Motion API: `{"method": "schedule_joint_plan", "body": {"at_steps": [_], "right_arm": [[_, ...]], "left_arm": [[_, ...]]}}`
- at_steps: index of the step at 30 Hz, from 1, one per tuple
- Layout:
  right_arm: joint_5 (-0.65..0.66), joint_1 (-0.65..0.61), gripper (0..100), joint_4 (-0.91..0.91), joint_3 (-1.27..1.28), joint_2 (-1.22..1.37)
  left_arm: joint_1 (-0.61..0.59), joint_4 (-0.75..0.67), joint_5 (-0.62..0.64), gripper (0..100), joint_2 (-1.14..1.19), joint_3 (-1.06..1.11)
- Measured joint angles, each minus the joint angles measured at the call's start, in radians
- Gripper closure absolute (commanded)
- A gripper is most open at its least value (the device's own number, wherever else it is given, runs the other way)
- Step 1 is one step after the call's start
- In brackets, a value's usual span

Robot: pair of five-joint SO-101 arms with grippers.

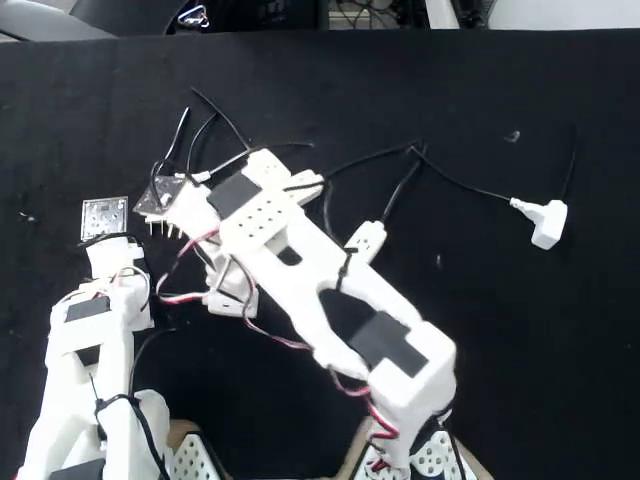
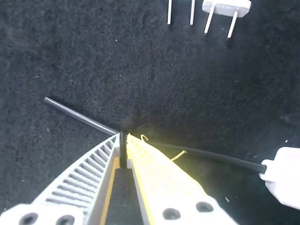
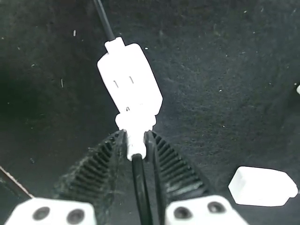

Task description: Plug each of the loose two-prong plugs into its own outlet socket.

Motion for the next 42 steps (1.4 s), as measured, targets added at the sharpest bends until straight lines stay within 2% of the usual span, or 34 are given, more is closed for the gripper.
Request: {"method": "schedule_joint_plan", "body": {"at_steps": [8, 42], "right_arm": [[-0.018, 0.0, 98.8, -0.066, 0.069, -0.032], [-0.029, -0.018, 98.8, -0.083, 0.137, -0.068]], "left_arm": [[0.0, 0.0, 0.0, 97, 0.0, 0.0], [0.0, 0.0, 0.0, 97, 0.0, 0.0]]}}
